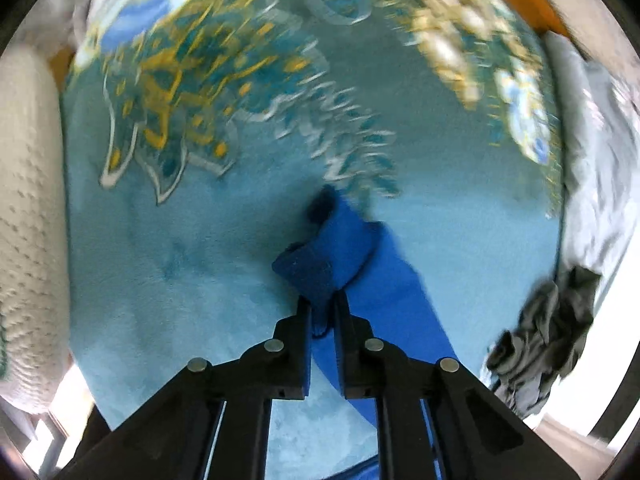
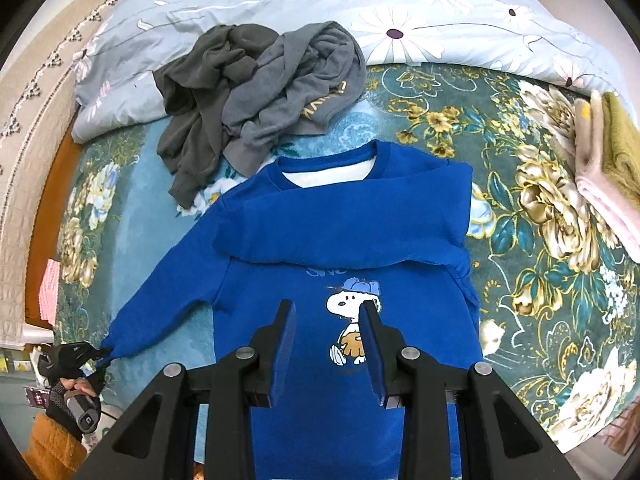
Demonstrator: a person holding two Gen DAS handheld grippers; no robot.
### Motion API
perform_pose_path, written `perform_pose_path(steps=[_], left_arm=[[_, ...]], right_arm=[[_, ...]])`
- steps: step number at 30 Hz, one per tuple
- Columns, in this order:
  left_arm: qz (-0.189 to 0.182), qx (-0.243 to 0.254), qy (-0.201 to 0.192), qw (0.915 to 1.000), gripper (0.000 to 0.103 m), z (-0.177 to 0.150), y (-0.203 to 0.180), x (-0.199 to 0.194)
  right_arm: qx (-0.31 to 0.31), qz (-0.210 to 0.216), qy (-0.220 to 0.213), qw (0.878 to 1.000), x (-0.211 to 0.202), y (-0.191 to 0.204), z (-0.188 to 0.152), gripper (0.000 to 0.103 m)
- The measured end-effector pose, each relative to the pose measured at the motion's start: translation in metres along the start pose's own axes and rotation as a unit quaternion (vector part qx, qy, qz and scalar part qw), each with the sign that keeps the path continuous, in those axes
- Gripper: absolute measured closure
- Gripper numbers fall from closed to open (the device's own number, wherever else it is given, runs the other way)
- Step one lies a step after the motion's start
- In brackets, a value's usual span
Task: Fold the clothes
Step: 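Lift and fold the held sleeve across the body with the left gripper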
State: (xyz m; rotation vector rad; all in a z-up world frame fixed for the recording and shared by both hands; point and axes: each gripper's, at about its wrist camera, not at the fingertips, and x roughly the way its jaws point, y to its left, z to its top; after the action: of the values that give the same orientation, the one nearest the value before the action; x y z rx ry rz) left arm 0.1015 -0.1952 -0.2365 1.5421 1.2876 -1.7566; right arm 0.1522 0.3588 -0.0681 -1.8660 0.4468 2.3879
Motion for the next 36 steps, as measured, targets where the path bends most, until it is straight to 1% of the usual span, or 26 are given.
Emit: perform_pose_path(steps=[4,7,9,11,14,16,17,20,23,26,32,34,36], left_arm=[[-0.027,0.072,-0.033,0.9965,0.094,-0.018,-0.044,-0.038],[-0.070,0.109,-0.046,0.9905,0.094,-0.025,-0.084,-0.067],[-0.096,0.138,-0.054,0.9843,0.095,-0.032,-0.116,-0.089],[-0.114,0.178,-0.063,0.9754,0.095,-0.049,-0.150,-0.110],[-0.137,0.243,-0.075,0.9574,0.095,-0.083,-0.198,-0.140],[-0.143,0.281,-0.077,0.9460,0.095,-0.111,-0.223,-0.151],[-0.145,0.300,-0.078,0.9394,0.095,-0.127,-0.238,-0.154],[-0.150,0.365,-0.079,0.9153,0.096,-0.184,-0.279,-0.157],[-0.146,0.427,-0.067,0.8898,0.096,-0.245,-0.311,-0.146],[-0.134,0.485,-0.042,0.8630,0.096,-0.307,-0.332,-0.125],[-0.082,0.577,-0.002,0.8128,0.096,-0.409,-0.346,-0.073],[-0.062,0.605,0.010,0.7940,0.096,-0.440,-0.344,-0.052],[-0.039,0.635,0.016,0.7711,0.096,-0.471,-0.340,-0.032]], right_arm=[[0.011,0.017,-0.015,1.000,-0.010,-0.015,0.003,0.067],[0.020,0.030,-0.027,0.999,-0.017,-0.027,0.006,0.067],[0.025,0.039,-0.035,0.998,-0.022,-0.034,0.007,0.067],[0.031,0.047,-0.042,0.998,-0.026,-0.042,0.009,0.067],[0.040,0.051,-0.054,0.996,-0.032,-0.067,0.004,0.067],[0.049,0.051,-0.059,0.996,-0.034,-0.086,-0.003,0.067],[0.056,0.052,-0.061,0.995,-0.035,-0.098,-0.006,0.067],[0.086,0.051,-0.067,0.993,-0.037,-0.132,-0.015,0.067],[0.117,0.053,-0.076,0.989,-0.040,-0.164,-0.019,0.067],[0.153,0.056,-0.089,0.983,-0.044,-0.198,-0.025,0.067],[0.200,0.060,-0.094,0.973,-0.038,-0.248,-0.039,0.067],[0.216,0.060,-0.091,0.970,-0.034,-0.263,-0.044,0.067],[0.230,0.059,-0.087,0.967,-0.028,-0.276,-0.050,0.067]])
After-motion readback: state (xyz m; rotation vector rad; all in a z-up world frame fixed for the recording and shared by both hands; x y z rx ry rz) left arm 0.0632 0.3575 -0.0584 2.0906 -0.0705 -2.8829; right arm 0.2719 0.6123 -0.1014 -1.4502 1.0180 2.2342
